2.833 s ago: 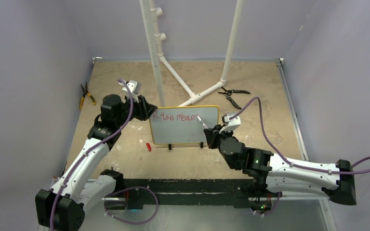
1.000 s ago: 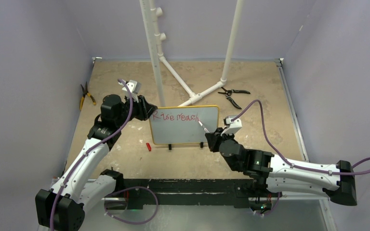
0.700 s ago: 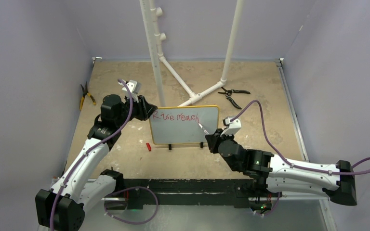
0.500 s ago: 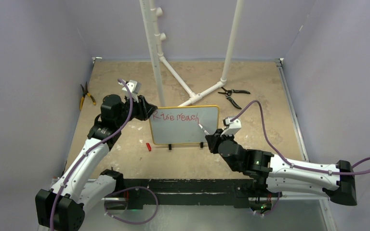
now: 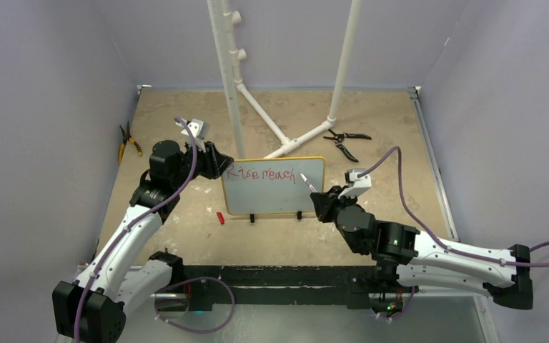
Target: Write a sentence on the whiteboard
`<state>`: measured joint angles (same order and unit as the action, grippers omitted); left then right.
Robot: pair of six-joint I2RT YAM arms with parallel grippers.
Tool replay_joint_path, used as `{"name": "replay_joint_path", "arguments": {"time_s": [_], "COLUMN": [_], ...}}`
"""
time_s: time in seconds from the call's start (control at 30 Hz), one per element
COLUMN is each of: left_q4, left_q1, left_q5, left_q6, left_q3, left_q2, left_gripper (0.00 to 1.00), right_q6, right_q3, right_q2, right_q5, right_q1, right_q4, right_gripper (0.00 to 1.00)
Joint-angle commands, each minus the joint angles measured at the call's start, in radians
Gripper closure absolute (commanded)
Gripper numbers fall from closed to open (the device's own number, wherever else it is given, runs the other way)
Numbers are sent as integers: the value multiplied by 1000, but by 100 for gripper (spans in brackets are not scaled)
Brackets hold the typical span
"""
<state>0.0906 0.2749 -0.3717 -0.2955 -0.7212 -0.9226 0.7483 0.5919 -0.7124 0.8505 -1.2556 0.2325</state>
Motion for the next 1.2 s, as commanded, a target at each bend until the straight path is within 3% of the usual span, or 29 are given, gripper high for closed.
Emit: {"name": "replay_joint_path", "arguments": {"time_s": [0.0, 0.27, 0.63, 1.17], "left_q4": [3, 1, 5, 1], "left_q1": [0, 0, 0, 0], "left_q5": [-27, -28, -27, -34], "left_q6": [-7, -7, -4, -8], "left_q3": [15, 14, 12, 16], "left_q2": [1, -4, -5, 1], "left_gripper": [70, 70, 70, 70], "right_q6": [12, 54, -103, 81], "right_q3": [62, 91, 84, 65], "right_q2": [-2, -38, -57, -81], "right_q5": [108, 150, 128, 52], "right_q1": [4, 4, 4, 3], "right_q4": [32, 86, -55, 103], "right_gripper": [100, 100, 100, 100]}}
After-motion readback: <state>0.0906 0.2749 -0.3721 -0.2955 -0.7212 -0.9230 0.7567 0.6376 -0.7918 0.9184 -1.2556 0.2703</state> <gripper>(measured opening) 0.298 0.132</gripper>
